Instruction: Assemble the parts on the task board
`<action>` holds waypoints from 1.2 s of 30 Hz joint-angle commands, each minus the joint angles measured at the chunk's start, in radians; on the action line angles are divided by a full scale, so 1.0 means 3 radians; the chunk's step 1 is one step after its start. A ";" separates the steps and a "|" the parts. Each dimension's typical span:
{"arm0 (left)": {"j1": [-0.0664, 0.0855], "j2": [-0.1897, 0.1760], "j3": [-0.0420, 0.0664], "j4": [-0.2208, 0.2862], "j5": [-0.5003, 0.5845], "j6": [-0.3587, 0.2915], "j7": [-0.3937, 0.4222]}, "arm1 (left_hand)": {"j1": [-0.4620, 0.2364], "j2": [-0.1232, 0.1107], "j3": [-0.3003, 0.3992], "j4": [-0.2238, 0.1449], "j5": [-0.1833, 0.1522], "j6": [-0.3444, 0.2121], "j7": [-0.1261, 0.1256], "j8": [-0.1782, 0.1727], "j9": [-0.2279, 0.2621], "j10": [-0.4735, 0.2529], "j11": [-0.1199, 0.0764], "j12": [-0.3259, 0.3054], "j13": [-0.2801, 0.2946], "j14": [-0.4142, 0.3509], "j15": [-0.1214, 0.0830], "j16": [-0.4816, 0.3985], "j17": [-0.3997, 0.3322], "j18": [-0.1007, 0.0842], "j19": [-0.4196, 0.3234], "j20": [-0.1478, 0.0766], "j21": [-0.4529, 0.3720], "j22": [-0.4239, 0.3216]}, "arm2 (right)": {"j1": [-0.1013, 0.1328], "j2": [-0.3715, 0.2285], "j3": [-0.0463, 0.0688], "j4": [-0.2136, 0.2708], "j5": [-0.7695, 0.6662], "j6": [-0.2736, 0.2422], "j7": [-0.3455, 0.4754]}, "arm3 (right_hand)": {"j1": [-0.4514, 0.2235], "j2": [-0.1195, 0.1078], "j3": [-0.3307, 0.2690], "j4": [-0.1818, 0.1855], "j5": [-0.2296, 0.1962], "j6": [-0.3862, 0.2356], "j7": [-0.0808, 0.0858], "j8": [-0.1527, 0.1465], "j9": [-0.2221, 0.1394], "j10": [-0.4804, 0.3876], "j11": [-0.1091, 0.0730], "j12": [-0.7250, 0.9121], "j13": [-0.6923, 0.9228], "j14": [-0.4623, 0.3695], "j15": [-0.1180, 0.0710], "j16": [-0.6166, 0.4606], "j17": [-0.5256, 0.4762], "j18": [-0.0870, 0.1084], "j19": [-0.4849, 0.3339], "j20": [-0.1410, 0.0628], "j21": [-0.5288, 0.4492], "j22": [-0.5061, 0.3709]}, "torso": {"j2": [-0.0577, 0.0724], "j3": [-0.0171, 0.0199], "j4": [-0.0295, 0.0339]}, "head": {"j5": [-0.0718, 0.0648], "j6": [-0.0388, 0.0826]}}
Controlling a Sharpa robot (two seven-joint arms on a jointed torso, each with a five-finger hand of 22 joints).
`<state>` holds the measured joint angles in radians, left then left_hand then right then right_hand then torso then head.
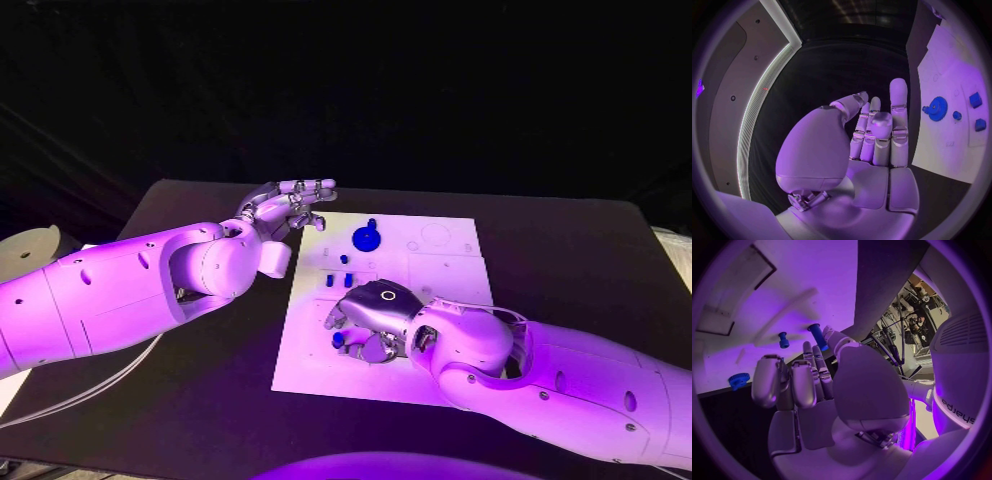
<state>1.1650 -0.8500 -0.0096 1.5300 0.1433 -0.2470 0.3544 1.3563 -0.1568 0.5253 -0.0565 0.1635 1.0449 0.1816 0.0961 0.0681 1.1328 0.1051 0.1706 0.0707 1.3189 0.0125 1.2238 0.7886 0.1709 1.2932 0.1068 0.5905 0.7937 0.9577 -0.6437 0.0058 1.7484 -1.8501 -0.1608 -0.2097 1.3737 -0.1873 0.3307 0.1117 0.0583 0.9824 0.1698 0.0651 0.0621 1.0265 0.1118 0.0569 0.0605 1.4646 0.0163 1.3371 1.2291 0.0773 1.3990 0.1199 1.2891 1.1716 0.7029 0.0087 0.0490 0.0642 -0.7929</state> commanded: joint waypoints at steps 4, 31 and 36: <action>0.0002 0.0000 0.0002 0.0007 0.0011 0.0062 0.0019 | 0.0002 0.0041 -0.0017 0.0000 -0.0012 -0.0014 0.0005 0.0002 -0.0003 -0.0020 0.0004 0.0022 -0.0004 -0.0029 0.0005 -0.0013 -0.0006 0.0034 -0.0017 0.0000 -0.0015 -0.0004 | -0.0002 -0.0026 0.0000 0.0001 0.0028 -0.0156 0.0061 | 0.0073 0.0049 -0.0543 0.0129 -0.0013 -0.0132 0.0027 -0.0009 0.0011 -0.0120 0.0029 0.0064 0.0014 0.0118 0.0039 -0.0045 -0.0080 0.0057 -0.0053 0.0024 -0.0077 -0.0089 | 0.0001 0.0006 0.0001 | -0.0004 0.0003; 0.0002 -0.0056 -0.0001 0.0084 0.0011 0.0055 0.0012 | 0.0002 0.0041 -0.0017 0.0000 -0.0012 -0.0014 0.0005 0.0002 -0.0003 -0.0020 0.0004 0.0022 -0.0004 -0.0029 0.0005 -0.0013 -0.0006 0.0034 -0.0017 0.0000 -0.0015 -0.0004 | 0.0200 -0.1587 0.0067 0.0734 0.1387 -0.0641 -0.0765 | -0.0143 0.0170 -0.0981 0.0553 0.0595 0.0332 -0.0231 0.0174 0.0060 0.1438 -0.0331 0.1720 0.1286 0.0239 -0.0253 0.0319 0.0364 -0.0085 0.0285 -0.0250 0.0430 0.0572 | -0.0007 -0.0024 -0.0074 | -0.0278 0.0112; 0.0002 -0.0061 -0.0009 0.0105 0.0011 0.0061 0.0010 | 0.0002 0.0041 -0.0017 0.0000 -0.0012 -0.0014 0.0005 0.0002 -0.0003 -0.0020 0.0004 0.0022 -0.0004 -0.0029 0.0005 -0.0013 -0.0006 0.0034 -0.0017 0.0000 -0.0015 -0.0004 | 0.0135 -0.1773 0.0042 0.0835 0.1427 -0.0633 -0.1060 | -0.0304 0.0306 -0.1311 0.0566 0.0858 0.0315 -0.0252 0.0290 0.0121 0.1348 -0.0344 0.3567 0.3405 0.0263 -0.0267 0.0466 0.0572 -0.0108 0.0321 -0.0269 0.0511 0.0688 | -0.0008 -0.0024 -0.0114 | -0.0292 0.0115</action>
<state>1.1651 -0.8684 -0.0126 1.5569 0.1434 -0.2461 0.3536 1.3563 -0.1568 0.5253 -0.0565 0.1637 1.0449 0.1816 0.0961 0.0680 1.1329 0.1051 0.1706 0.0707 1.3189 0.0125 1.2238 0.7879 0.1708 1.2932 0.1068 0.5905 0.7939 1.0013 -1.1723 0.0182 1.9897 -1.4752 -0.3473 -0.4158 1.2863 -0.1046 -0.0560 0.2777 0.3122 1.0789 0.0922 0.1484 0.0968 1.4351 0.0084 1.0802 1.0258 1.4667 -0.0612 1.4728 1.3081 0.0608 1.4662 0.0391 1.4382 1.3081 0.7007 0.0023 0.0249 -0.0208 -0.7593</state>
